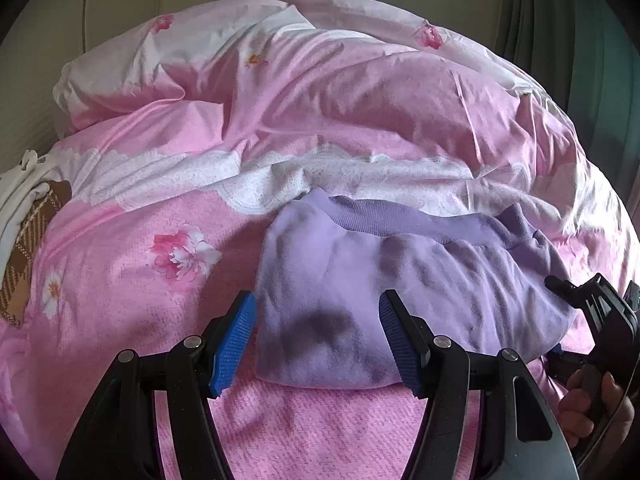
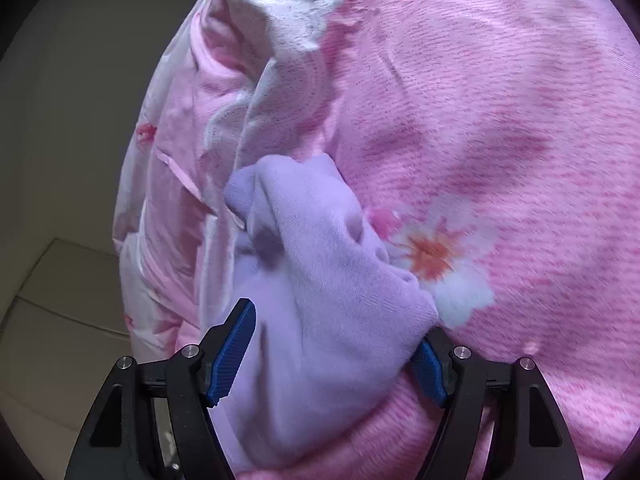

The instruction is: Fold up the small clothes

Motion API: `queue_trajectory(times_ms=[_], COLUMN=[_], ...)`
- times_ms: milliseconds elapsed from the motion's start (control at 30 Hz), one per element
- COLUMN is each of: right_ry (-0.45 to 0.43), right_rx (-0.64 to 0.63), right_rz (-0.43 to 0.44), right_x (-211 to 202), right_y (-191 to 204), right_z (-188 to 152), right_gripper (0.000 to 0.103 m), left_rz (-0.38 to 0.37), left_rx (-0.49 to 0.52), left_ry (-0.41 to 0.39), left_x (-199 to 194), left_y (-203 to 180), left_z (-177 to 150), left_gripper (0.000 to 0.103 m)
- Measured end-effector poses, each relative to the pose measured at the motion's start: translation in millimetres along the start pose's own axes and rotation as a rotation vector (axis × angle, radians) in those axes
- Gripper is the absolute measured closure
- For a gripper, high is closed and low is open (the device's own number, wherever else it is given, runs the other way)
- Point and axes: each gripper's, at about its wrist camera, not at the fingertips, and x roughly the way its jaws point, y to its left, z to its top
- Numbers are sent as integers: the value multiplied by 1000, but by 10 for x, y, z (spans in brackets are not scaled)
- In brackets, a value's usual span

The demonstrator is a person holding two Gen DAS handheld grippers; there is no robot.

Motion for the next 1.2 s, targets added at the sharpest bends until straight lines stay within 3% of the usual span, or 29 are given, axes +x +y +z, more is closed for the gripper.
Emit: queue_trajectory(times_ms=[67, 167, 200, 300, 433, 533, 633, 800, 933, 1200], right_ry=[-5, 24, 37, 17, -54, -141, -237, -304, -295, -97], right_rx=[15, 36, 56, 56, -116, -344, -588, -869, -1075, -1377], right_rz=[29, 41, 60, 62, -10, -114, -211, -253, -267, -342], right_x=[14, 46, 56, -15, -185, -313, -377, -275, 17, 649], right_y=[-21, -81, -126, -122, 254, 748, 1267, 1873, 2178, 2106], right_z=[10, -10, -22, -48, -117, -240, -482, -1014, -1532, -2488], right_gripper=[34, 64, 70, 75, 77, 78, 78, 78, 78, 78], left_rz=[1, 7, 7, 9, 15, 26, 48, 90, 124, 155], left_rx=[-7, -18, -19, -9, -26, -49, -73, -102, -127, -149], left_ry=[1, 9, 13, 9, -13, -30, -46, -67, -71, -59], left_x=[-1, -2, -10, -84, -243, -352, -472, -652, -743, -799], left_y=[37, 87, 98, 114, 240, 394, 590, 972, 1276, 1641], left_z=[-14, -43, -52, -68, -38, -12, -3, -33, -62, -164], left_gripper=[40, 40, 40, 40, 40, 40, 40, 40, 40, 40])
